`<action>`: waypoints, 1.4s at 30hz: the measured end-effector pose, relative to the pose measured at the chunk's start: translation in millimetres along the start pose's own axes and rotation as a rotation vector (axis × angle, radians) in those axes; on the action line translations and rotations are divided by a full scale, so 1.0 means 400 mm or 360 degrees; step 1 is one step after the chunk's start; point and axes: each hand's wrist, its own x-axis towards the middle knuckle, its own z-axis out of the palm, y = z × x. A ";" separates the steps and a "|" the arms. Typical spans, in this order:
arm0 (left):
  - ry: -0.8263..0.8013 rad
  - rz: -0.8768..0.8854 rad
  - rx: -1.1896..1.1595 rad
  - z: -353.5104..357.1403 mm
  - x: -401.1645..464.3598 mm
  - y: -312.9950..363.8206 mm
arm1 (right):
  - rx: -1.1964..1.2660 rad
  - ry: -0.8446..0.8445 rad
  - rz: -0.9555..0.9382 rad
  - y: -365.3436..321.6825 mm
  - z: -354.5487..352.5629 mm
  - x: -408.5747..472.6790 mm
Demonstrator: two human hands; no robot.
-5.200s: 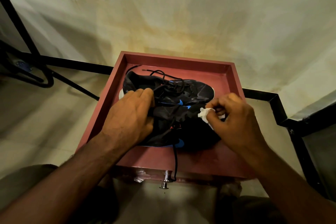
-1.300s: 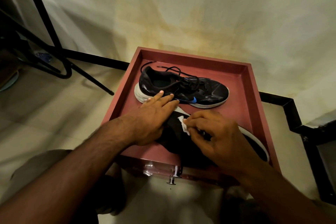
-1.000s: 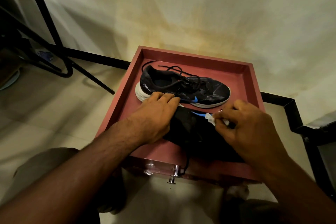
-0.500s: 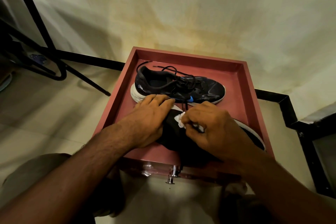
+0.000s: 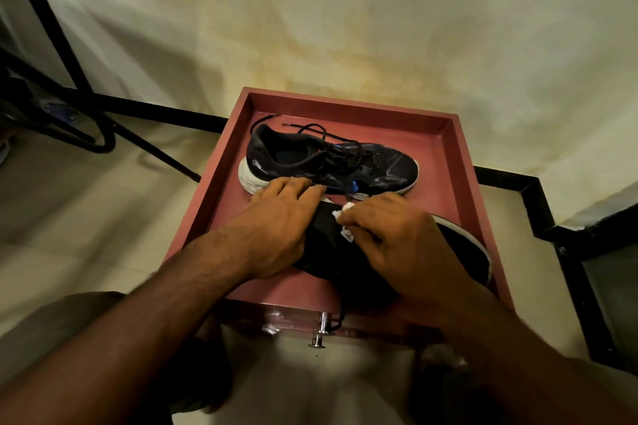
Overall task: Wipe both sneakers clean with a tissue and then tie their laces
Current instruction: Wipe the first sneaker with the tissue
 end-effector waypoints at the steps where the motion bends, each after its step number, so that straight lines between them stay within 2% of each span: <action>1: -0.0001 0.0009 -0.0008 -0.002 -0.002 0.001 | 0.0013 0.0009 -0.0019 -0.005 0.009 0.007; 3: 0.0025 0.0019 -0.0055 -0.002 -0.003 -0.004 | 0.0021 -0.0030 -0.0053 -0.001 0.000 0.019; 6: 0.0117 0.0049 -0.0141 0.004 0.002 -0.011 | -0.0226 -0.0234 -0.0002 0.003 -0.054 0.018; 10: 0.0181 0.0073 -0.0156 0.014 0.016 -0.019 | -0.0315 -0.0365 0.0486 0.044 -0.144 -0.014; 14: 0.0212 -0.0021 -0.0112 0.022 0.030 -0.021 | -0.0335 -0.0286 0.0775 0.107 -0.191 -0.046; 19: 0.0289 -0.0108 -0.0130 0.010 0.036 -0.002 | -0.0488 0.0007 0.0816 0.120 -0.141 -0.055; 22: 0.0259 -0.0226 -0.0114 -0.003 0.033 0.008 | -0.0435 0.0096 0.0920 0.133 -0.141 -0.051; 26: 0.0196 -0.0367 -0.0072 -0.006 0.027 0.014 | -0.0553 -0.0039 0.0860 0.119 -0.099 -0.038; 33: -0.0186 -0.0525 0.0018 -0.010 0.020 -0.026 | -0.0190 -0.0331 0.0832 0.061 -0.045 -0.029; 36: -0.0192 -0.0543 -0.0001 -0.013 0.017 -0.030 | -0.0535 -0.0362 0.0835 0.095 -0.065 -0.026; 38: -0.0188 -0.0543 -0.0010 -0.012 0.016 -0.029 | -0.0757 -0.0235 0.0931 0.121 -0.095 -0.020; 39: -0.0193 -0.0538 -0.0002 -0.009 0.015 -0.028 | -0.0749 -0.0169 0.0972 0.127 -0.104 -0.021; 42: -0.0193 -0.0521 0.0083 0.000 0.016 -0.026 | -0.0234 -0.0208 0.1085 0.088 -0.075 -0.036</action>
